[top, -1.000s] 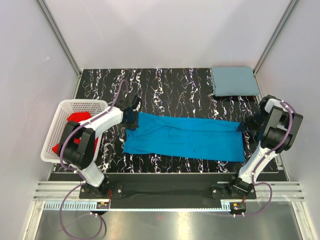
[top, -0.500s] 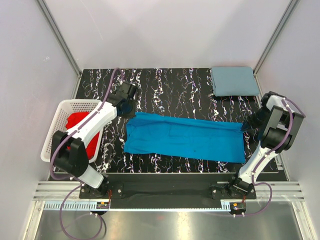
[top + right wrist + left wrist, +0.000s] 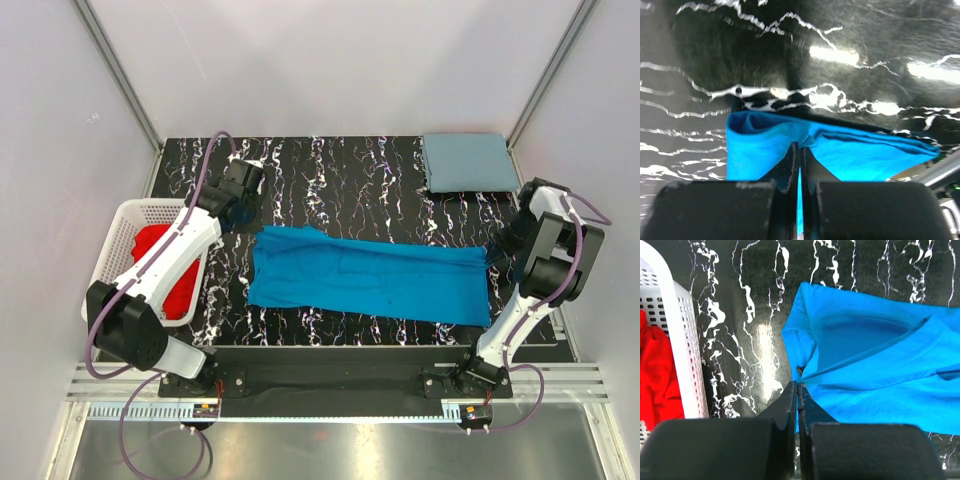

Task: Fold and stack the t-shirts
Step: Fold the tshirt

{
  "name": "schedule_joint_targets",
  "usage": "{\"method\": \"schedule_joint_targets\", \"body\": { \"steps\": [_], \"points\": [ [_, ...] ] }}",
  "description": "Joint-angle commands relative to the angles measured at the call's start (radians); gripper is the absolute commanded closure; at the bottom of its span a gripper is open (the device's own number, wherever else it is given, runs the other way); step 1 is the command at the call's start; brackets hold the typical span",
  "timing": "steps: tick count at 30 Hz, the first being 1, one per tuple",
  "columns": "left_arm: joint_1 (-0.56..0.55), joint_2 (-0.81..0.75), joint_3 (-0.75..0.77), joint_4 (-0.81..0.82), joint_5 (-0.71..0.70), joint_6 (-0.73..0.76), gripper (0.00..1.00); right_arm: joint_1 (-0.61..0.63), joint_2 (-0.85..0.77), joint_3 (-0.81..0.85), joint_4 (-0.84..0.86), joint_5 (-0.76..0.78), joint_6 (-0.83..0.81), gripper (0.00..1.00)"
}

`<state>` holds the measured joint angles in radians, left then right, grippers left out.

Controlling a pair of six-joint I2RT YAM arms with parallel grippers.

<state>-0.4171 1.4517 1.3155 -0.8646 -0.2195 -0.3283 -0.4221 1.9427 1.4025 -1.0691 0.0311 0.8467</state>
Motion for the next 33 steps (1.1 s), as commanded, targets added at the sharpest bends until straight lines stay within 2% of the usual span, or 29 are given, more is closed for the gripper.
{"method": "schedule_joint_targets", "body": {
  "steps": [1, 5, 11, 21, 24, 27, 29, 31, 33],
  "points": [
    [0.006, -0.059, -0.018, -0.022, -0.011, 0.034, 1.0, 0.029, -0.073, 0.056, -0.057, 0.125, -0.043, 1.0],
    [0.006, -0.066, -0.073, -0.007, 0.017, 0.046, 1.0, 0.039, -0.091, 0.053, -0.084, 0.162, -0.051, 1.0],
    [0.006, -0.05, -0.159, 0.015, 0.084, 0.064, 1.0, 0.043, -0.169, -0.055, -0.054, 0.217, -0.046, 1.0],
    [0.003, 0.021, -0.243, 0.015, 0.131, 0.104, 1.0, 0.043, -0.235, -0.207, 0.092, 0.197, -0.094, 1.0],
    [-0.003, 0.048, -0.259, 0.029, 0.131, 0.1, 1.0, 0.043, -0.235, -0.221, 0.101, 0.185, -0.107, 0.95],
    [-0.008, 0.061, -0.262, 0.027, 0.128, 0.097, 0.95, 0.043, -0.241, -0.231, 0.098, 0.152, -0.124, 0.9],
    [-0.011, 0.062, -0.259, 0.016, 0.1, 0.091, 0.87, 0.042, -0.255, -0.229, 0.075, 0.151, -0.115, 0.85],
    [-0.014, 0.053, -0.245, -0.007, 0.066, 0.087, 0.73, 0.042, -0.278, -0.221, 0.031, 0.151, -0.109, 0.79],
    [-0.014, 0.042, -0.216, -0.034, 0.048, 0.087, 0.68, 0.042, -0.294, -0.211, -0.001, 0.145, -0.11, 0.76]
  ]
}}
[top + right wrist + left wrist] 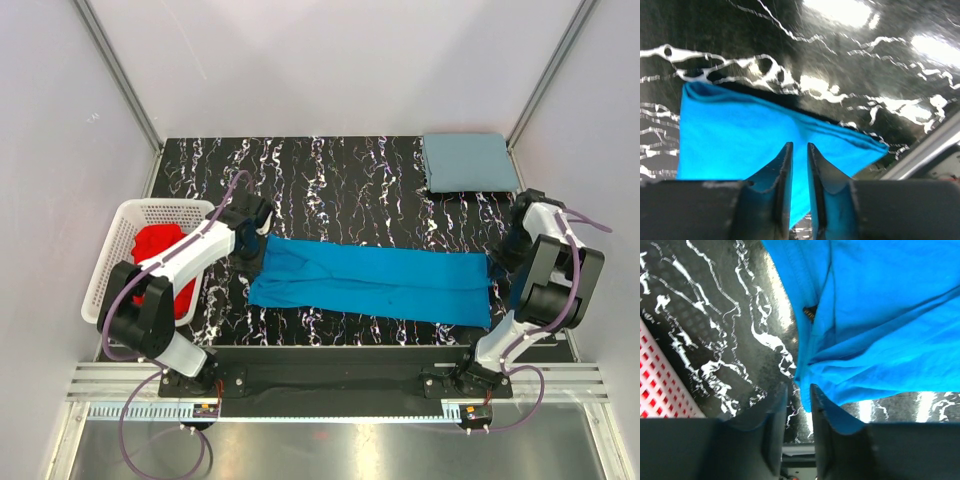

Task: Fold and stack the t-shirts
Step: Fold the tshirt

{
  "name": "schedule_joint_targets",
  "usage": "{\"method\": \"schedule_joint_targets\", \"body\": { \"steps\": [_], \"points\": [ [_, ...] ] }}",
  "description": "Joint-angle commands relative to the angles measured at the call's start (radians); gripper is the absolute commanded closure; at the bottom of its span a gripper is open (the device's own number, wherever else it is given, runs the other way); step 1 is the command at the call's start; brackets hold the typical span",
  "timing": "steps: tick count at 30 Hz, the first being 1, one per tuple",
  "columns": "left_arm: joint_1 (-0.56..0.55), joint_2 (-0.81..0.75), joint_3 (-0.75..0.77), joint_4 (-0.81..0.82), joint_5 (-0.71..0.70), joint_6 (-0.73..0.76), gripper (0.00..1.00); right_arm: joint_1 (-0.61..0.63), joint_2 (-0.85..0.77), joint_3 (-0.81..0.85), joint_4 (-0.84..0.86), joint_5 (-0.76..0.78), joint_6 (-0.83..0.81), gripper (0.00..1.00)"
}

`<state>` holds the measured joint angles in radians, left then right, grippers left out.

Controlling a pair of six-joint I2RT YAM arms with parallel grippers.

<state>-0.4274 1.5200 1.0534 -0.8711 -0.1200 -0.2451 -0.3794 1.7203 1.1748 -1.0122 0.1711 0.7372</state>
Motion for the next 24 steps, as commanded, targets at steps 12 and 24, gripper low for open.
{"method": "schedule_joint_targets", "body": {
  "steps": [12, 24],
  "points": [
    [-0.011, 0.011, 0.117, 0.32, 0.329, -0.094, 0.6, 0.0, -0.208, -0.139, 0.231, -0.34, -0.068, 0.71],
    [-0.01, 0.316, 0.174, 0.258, 0.087, -0.171, 0.56, -0.065, -0.122, -0.218, 0.334, -0.176, -0.119, 0.77]
  ]
}}
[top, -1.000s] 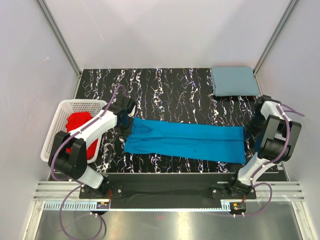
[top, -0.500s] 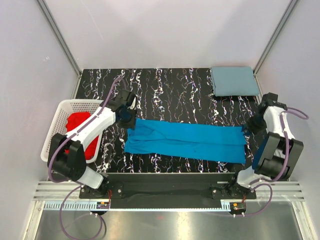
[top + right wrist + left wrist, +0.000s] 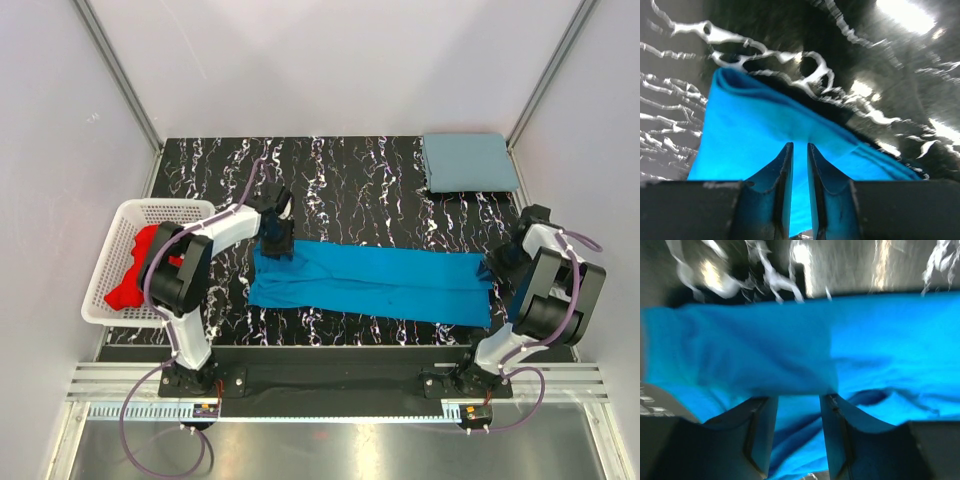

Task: Fold and stack the t-shirts
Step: Fold the tshirt

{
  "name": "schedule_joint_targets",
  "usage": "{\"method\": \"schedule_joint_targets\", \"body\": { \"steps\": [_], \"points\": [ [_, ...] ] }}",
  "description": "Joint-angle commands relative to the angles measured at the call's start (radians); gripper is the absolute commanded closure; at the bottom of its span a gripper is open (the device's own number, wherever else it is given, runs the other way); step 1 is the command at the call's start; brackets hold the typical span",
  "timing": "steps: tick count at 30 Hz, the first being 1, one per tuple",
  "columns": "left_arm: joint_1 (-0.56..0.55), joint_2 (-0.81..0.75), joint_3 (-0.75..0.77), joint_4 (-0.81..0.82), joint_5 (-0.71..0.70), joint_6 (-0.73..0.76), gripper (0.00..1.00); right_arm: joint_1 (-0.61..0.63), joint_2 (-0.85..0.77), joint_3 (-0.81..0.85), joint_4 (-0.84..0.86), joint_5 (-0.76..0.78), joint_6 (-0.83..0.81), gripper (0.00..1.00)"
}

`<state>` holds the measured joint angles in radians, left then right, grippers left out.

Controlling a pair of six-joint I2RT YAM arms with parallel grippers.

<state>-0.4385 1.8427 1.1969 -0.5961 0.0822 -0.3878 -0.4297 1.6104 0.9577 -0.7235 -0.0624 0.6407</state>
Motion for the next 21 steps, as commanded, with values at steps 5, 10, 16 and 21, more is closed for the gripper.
{"method": "schedule_joint_targets", "body": {
  "steps": [5, 10, 16, 21],
  "points": [
    [-0.005, -0.121, 0.013, -0.037, -0.139, -0.049, 0.53, -0.02, -0.055, 0.009, 0.039, 0.035, -0.041, 0.76],
    [-0.016, -0.259, 0.075, -0.074, -0.089, -0.017, 0.49, 0.002, -0.211, 0.045, 0.078, -0.129, -0.078, 0.72],
    [-0.017, -0.278, -0.034, 0.13, 0.131, -0.103, 0.48, 0.339, -0.27, 0.174, 0.058, 0.035, -0.079, 0.62],
    [-0.019, -0.179, -0.094, 0.236, 0.107, -0.158, 0.47, 0.521, -0.29, 0.233, 0.05, 0.059, -0.101, 0.48]
  ]
}}
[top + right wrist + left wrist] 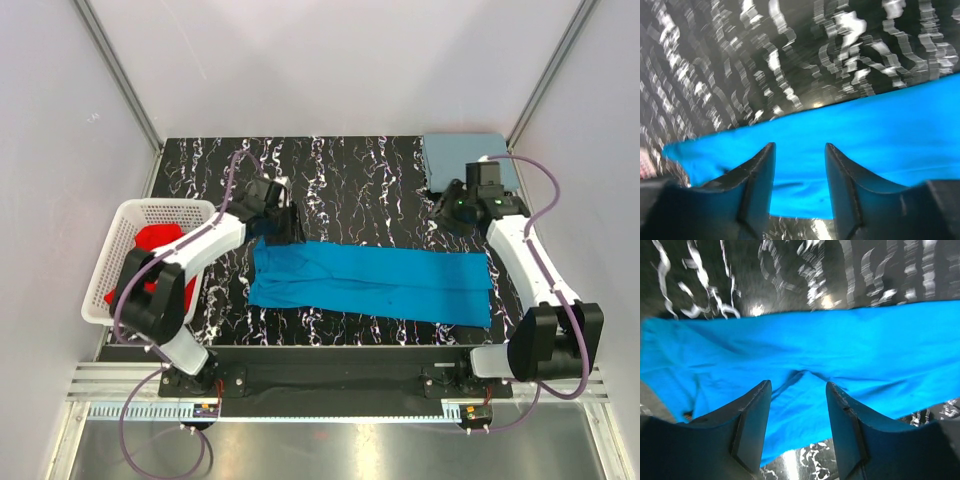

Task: Fold and stack the t-shirts
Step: Fold the tshirt

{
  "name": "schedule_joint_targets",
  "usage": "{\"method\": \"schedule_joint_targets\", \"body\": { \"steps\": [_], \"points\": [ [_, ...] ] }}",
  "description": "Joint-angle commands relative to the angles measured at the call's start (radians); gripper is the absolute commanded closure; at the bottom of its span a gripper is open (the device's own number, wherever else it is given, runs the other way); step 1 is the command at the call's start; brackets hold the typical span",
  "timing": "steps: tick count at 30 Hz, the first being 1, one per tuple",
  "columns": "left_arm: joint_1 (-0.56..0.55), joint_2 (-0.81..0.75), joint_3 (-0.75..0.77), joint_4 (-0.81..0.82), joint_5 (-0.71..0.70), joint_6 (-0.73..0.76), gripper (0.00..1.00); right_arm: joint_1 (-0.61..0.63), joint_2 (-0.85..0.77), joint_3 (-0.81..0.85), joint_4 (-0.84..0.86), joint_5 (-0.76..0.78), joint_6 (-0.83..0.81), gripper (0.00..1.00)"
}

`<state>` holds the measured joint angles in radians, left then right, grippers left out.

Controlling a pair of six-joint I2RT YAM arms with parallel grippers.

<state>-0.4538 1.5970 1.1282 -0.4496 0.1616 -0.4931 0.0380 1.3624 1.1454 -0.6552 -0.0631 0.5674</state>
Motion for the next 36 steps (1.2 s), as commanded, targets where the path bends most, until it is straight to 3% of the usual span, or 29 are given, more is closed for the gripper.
{"method": "schedule_joint_targets", "body": {
  "steps": [1, 3, 4, 10, 13, 17, 20, 25, 30, 36],
  "points": [
    [-0.003, 0.084, -0.022, 0.092, 0.021, -0.059, 0.47, 0.059, -0.046, 0.043, -0.011, 0.052, -0.032, 0.39],
    [-0.003, 0.134, -0.002, 0.106, -0.002, -0.052, 0.47, 0.065, -0.052, 0.045, -0.003, 0.026, -0.04, 0.25],
    [-0.003, 0.15, 0.007, 0.112, -0.022, -0.045, 0.47, 0.065, -0.052, 0.047, -0.003, 0.004, -0.049, 0.25],
    [-0.003, 0.306, 0.143, 0.103, -0.103, -0.007, 0.47, 0.065, -0.068, 0.051, 0.002, -0.017, -0.057, 0.24],
    [0.001, 0.418, 0.298, 0.031, -0.129, 0.016, 0.47, 0.066, -0.082, 0.059, 0.0, -0.035, -0.061, 0.23],
    [0.015, 0.564, 0.435, 0.014, -0.083, 0.034, 0.46, 0.065, -0.1, 0.068, 0.006, -0.027, -0.073, 0.23],
    [0.032, 0.61, 0.525, 0.012, 0.025, 0.039, 0.46, 0.065, -0.111, 0.059, 0.031, -0.021, -0.081, 0.23],
    [0.038, 0.497, 0.539, 0.025, 0.115, 0.074, 0.44, 0.065, -0.074, 0.028, 0.08, 0.009, -0.095, 0.23],
    [0.046, 0.304, 0.49, -0.081, 0.024, 0.085, 0.41, 0.065, 0.052, 0.022, 0.115, -0.064, -0.103, 0.37],
    [0.046, 0.123, 0.195, -0.025, -0.046, 0.015, 0.44, 0.105, 0.205, 0.046, 0.219, -0.24, -0.142, 0.55]
  ]
}}
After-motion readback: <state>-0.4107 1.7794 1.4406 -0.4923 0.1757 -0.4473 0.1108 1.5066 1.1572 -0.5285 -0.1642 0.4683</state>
